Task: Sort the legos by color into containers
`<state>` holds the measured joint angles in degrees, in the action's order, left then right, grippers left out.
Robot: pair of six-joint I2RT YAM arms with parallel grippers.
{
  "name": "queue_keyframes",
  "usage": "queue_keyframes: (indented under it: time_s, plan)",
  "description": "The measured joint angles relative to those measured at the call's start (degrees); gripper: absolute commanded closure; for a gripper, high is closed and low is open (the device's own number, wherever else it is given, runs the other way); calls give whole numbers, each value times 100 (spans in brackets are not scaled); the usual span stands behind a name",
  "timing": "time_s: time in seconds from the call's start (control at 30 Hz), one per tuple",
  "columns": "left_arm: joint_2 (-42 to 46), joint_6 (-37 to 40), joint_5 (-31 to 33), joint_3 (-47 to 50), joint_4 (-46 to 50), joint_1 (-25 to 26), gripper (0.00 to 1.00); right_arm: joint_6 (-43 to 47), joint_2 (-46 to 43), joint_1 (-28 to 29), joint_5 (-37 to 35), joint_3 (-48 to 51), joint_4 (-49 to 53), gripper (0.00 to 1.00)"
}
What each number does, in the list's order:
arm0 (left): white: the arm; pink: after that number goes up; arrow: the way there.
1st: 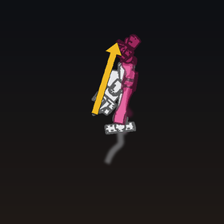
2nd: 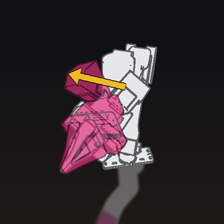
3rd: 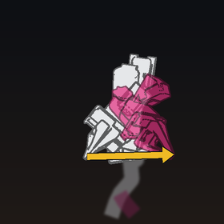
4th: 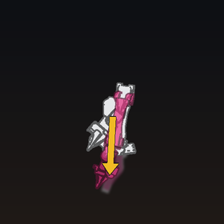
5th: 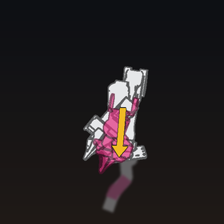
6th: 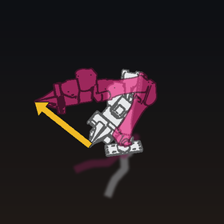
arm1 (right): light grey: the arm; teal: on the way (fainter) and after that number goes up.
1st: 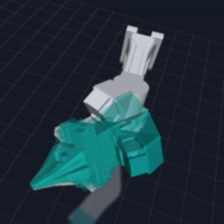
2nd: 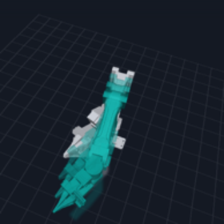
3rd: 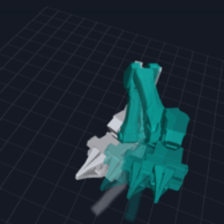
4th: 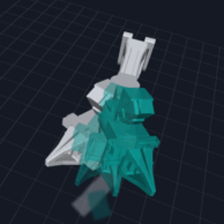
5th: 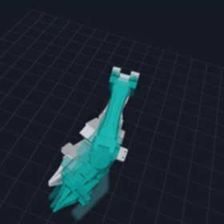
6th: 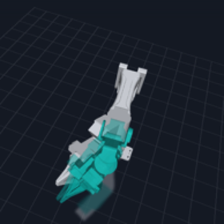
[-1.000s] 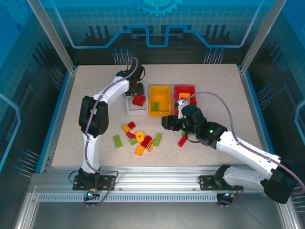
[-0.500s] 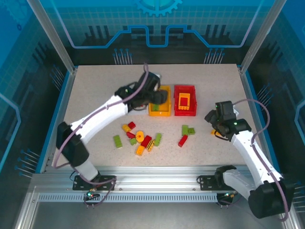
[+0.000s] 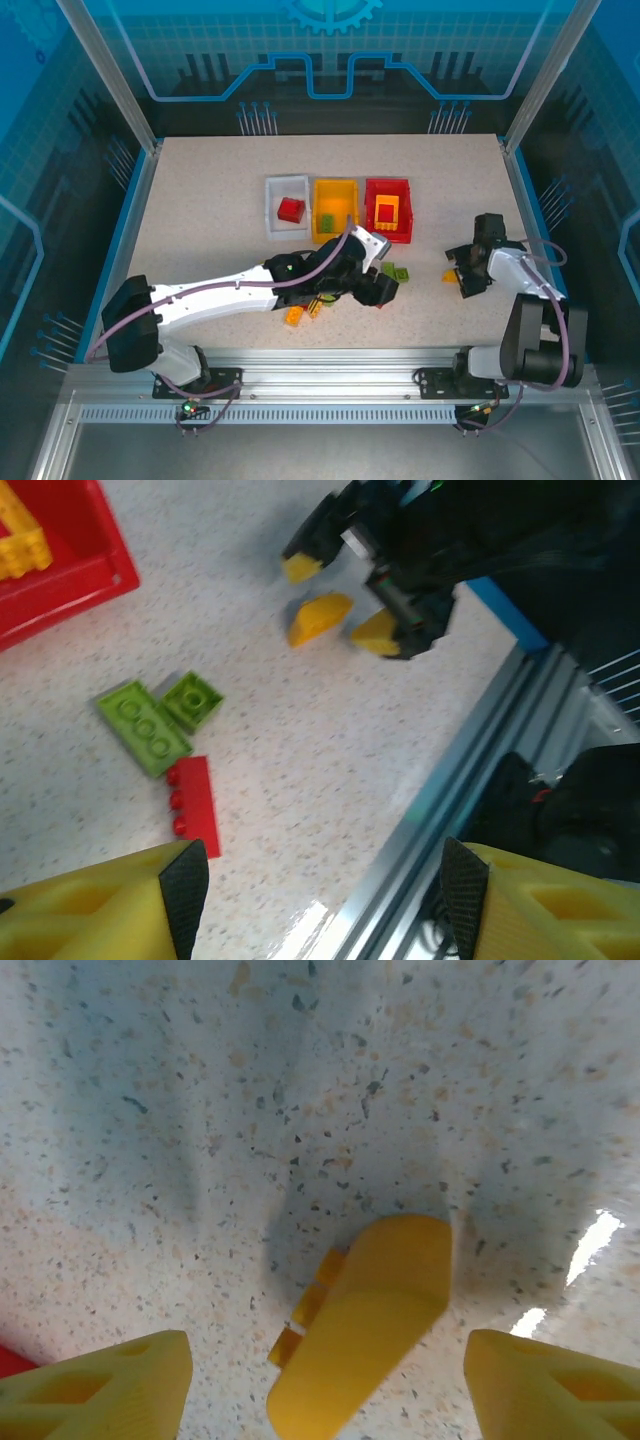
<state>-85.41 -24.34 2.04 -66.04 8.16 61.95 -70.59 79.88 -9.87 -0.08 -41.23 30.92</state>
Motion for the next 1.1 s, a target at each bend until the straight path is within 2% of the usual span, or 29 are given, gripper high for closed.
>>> queue_keyframes:
  time_s: [0.1,0.2,0.37,0.47,0.53,0.73,0.8,0.9,1.1]
  plan:
    - [61,0,2,-2,-94,0,33,-168,304,-11,66,0,-111,39]
    - [70,4,2,-2,-94,0,34,-284,382,-87,83,-7,-81,50]
    - [103,2,70,-2,-76,0,35,-223,407,-201,125,0,140,81]
    - [232,-46,302,-2,4,-4,35,50,328,-92,68,-11,114,82]
    - [372,-146,505,-2,127,-42,35,361,223,201,-72,-101,-15,82]
    - [780,-566,916,-26,461,-520,35,1591,-420,2090,-796,-1220,-157,79]
    - [837,-643,1005,-26,529,-678,35,1923,-431,2457,-890,-1617,-271,79]
    - [855,-767,1123,-61,667,-796,35,2352,26,2640,-887,-2297,-293,78]
    - [903,-1025,1471,-205,955,-807,34,2922,1987,2680,-852,-3856,0,75]
